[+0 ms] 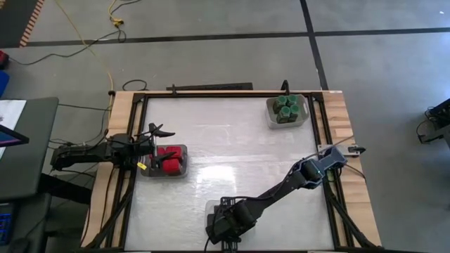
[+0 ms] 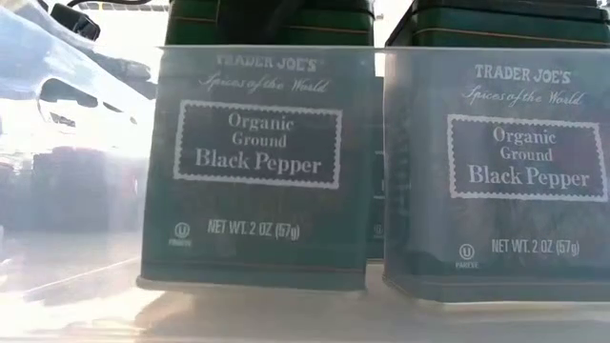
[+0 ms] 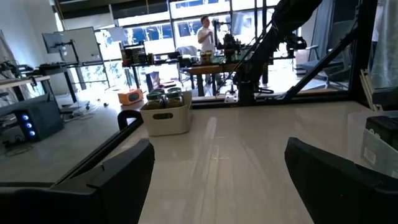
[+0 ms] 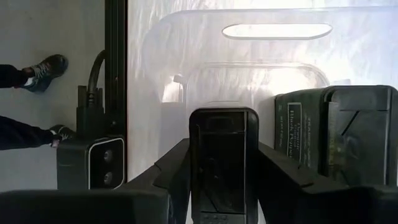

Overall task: Sort spices by type
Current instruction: Put the black seasoning can into the transparent bin

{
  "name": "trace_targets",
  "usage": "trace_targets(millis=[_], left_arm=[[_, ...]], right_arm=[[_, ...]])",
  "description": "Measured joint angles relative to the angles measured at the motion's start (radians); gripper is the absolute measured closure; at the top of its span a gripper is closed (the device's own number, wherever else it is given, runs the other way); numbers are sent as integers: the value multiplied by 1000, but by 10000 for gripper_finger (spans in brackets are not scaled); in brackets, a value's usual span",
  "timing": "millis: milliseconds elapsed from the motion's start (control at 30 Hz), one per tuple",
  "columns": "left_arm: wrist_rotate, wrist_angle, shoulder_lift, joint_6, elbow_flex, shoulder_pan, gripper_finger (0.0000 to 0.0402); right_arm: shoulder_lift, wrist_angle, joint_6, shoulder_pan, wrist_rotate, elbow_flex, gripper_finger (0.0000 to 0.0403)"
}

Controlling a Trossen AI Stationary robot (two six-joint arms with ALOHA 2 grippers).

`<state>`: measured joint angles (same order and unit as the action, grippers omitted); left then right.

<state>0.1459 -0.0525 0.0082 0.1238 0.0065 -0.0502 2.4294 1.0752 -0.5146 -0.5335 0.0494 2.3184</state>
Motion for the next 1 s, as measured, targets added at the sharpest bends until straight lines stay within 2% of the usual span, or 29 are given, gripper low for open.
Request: trace_targets(millis=[1000], left_arm=[[0, 0, 0, 0, 0, 0, 55]], right_arm=[[0, 2, -8, 13, 0, 0, 217]])
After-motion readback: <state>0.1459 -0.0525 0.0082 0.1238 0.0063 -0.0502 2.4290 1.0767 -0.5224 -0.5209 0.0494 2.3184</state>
